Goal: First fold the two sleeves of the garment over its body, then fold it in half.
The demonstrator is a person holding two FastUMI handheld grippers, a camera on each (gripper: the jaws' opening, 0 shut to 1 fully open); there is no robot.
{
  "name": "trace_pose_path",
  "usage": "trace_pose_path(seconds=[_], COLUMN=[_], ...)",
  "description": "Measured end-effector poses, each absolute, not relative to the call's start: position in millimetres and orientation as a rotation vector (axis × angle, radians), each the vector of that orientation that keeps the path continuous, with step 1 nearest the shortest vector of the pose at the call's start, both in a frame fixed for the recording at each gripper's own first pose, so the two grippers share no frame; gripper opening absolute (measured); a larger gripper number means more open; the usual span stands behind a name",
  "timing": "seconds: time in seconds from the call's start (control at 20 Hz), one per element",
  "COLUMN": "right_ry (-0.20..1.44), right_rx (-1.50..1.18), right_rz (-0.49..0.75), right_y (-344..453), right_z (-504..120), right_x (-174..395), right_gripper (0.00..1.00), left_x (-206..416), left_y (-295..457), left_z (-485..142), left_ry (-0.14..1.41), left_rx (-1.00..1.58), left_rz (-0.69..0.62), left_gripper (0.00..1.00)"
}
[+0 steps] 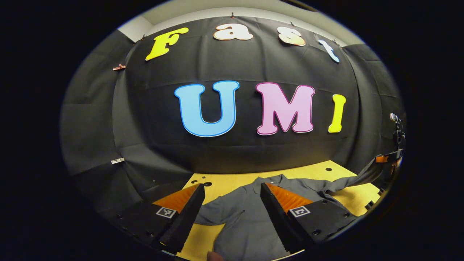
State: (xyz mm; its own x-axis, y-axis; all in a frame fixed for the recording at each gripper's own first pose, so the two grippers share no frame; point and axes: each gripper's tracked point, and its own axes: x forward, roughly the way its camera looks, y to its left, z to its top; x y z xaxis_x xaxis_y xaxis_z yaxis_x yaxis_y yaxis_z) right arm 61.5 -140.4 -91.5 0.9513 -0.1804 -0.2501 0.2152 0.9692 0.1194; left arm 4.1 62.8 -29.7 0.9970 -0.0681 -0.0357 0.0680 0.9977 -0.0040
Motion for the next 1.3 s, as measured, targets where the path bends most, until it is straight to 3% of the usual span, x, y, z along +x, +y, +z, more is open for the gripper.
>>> trace_pose_path(seconds=[0.25,0.5,0.95,1.3], right_ry=[0.155,0.181,0.428,0.645], right_rx=[0.199,0.157,0.067,0.011], right_rz=[-0.067,0.091,0.249,0.262], right_y=[-15.3,110.3,271.6,331.7], right_z=[-42.5,-54.3,-177.8,-265.7], right_x=[82.0,111.5,150.1,159.7], right_gripper=[0.06,0.06,0.06,0.06], left_x=[22.3,41.8,81.2,120.5], left_y=[115.7,169.4,252.8,282.0], left_z=[-48.9,-82.8,-189.6,-264.8], left_ry=[0.033,0.083,0.220,0.325], left_rx=[-0.012,-0.017,0.020,0.047], left_rz=[-0.079,-0.058,-0.002,0.019], left_gripper=[0.97,0.97,0.97,0.99])
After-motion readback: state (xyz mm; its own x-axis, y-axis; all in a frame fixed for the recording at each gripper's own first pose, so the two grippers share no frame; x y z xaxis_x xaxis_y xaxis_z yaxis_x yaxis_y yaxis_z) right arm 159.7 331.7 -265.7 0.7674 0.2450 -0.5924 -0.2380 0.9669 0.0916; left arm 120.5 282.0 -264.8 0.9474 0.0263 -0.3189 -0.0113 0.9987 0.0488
